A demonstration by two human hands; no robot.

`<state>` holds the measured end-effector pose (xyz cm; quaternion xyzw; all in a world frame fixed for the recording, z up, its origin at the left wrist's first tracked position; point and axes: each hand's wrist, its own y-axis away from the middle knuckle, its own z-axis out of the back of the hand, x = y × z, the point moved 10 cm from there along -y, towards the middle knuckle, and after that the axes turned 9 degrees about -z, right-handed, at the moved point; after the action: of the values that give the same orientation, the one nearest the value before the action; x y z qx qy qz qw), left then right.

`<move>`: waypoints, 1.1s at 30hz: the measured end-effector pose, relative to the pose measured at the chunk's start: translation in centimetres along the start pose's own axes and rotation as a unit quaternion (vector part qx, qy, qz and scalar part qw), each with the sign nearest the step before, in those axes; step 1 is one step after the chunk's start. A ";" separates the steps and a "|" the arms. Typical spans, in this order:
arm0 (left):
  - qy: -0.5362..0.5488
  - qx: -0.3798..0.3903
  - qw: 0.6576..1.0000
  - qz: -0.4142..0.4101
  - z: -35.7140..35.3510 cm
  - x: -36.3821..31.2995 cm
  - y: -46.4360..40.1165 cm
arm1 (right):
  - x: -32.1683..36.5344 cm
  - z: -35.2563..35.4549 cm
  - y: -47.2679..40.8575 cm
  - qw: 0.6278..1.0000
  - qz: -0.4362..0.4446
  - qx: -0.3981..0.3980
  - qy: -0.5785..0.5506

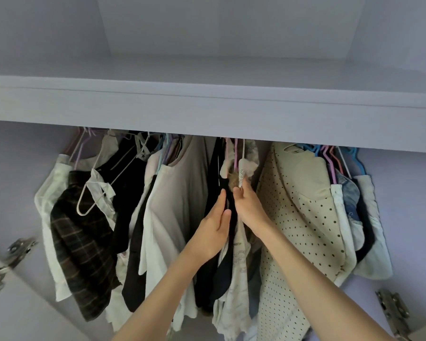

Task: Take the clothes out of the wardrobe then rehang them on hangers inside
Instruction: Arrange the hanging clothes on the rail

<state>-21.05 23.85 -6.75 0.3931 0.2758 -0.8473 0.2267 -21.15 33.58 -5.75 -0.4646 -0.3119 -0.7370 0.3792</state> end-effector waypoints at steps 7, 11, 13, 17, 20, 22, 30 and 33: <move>-0.235 -0.191 0.949 -0.085 9.6 -0.1 3.7 | 6.6 0.1 3.4 0.923 0.179 -0.202 0.275; -0.269 -0.264 0.926 0.005 16.7 3.6 5.6 | 8.0 -6.2 3.3 0.970 0.163 -0.036 0.177; -0.184 -0.255 0.948 0.040 18.4 5.6 5.6 | 7.4 -9.3 2.2 0.989 0.084 0.024 0.116; -0.014 -0.165 0.981 0.102 17.6 8.7 5.2 | 8.0 -13.5 -0.4 0.999 -0.010 0.029 0.014; 0.003 -0.086 0.994 0.071 15.9 9.3 4.9 | 8.9 -15.6 -1.8 1.000 -0.009 -0.001 0.017; 0.013 -0.046 0.997 0.063 15.3 9.7 4.9 | 9.1 -15.8 -2.3 0.999 0.000 -0.028 0.032; -0.011 0.014 1.000 0.000 14.1 9.0 4.0 | 9.4 -15.3 -2.1 1.000 0.024 -0.017 -0.004; 0.005 -0.009 1.000 -0.007 13.6 8.8 3.9 | 8.7 -14.9 -2.1 0.999 0.008 -0.014 -0.033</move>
<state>-31.24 10.66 -7.49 0.3929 0.2875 -0.8446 0.2231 -32.08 20.22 -3.50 -0.4964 -0.3100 -0.7227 0.3677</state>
